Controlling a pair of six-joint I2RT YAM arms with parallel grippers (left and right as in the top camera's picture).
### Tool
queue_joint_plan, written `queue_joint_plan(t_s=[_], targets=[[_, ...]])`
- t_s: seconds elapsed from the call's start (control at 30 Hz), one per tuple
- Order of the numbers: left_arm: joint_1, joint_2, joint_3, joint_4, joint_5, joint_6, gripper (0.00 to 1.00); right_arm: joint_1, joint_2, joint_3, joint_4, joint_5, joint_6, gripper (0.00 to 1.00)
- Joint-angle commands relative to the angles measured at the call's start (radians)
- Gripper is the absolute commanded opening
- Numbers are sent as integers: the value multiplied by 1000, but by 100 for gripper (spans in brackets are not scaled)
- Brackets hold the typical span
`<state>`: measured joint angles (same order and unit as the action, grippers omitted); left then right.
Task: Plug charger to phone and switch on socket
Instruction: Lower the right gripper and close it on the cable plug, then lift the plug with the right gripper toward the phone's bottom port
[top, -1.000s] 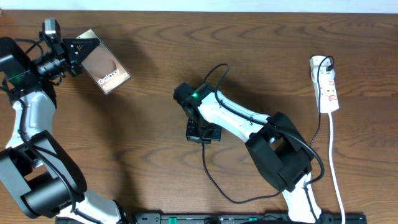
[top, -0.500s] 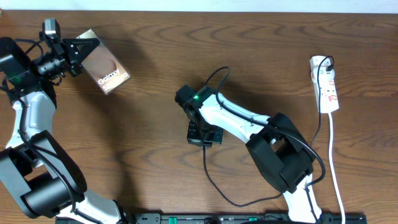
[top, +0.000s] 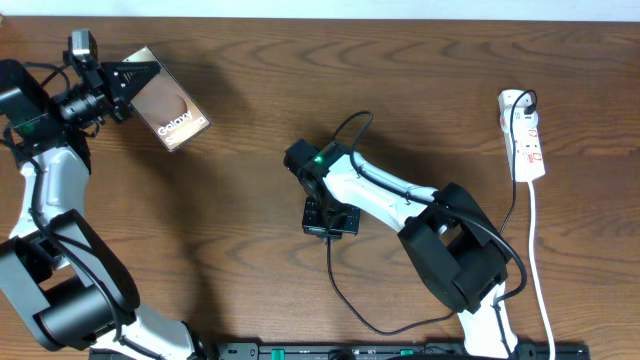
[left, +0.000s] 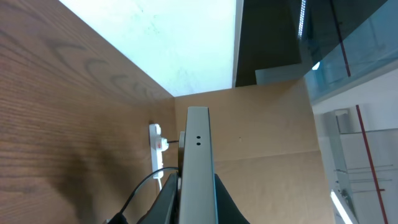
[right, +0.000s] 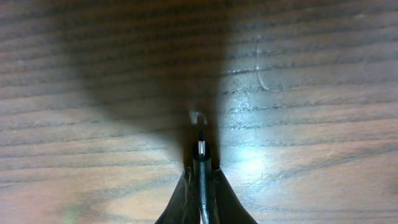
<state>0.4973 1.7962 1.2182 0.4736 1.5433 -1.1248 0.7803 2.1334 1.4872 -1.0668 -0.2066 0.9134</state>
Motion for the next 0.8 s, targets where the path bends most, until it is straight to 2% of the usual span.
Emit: queue_joint_plan(t_s=[0.0,0.33,0.47,0.53,0.63,0.77], targets=[[1,0,7,7,27,5,7,30,29,-45,1,4,6,1],[1,0,7,7,27,6,7,28,29,-59,40,-12,6,1],[1,0,7,7,27,6,7,5,28,-42,115,-142,-102,1],[1,0,7,7,27,6,7,-15,28,-28,181,-272,-215,1],[1,0,7,7,27,6,7,-43,28,-20,323,-576,-439,1],[1,0,7,7,28,6,7,-73,28,-20,515,-964,-616,1]])
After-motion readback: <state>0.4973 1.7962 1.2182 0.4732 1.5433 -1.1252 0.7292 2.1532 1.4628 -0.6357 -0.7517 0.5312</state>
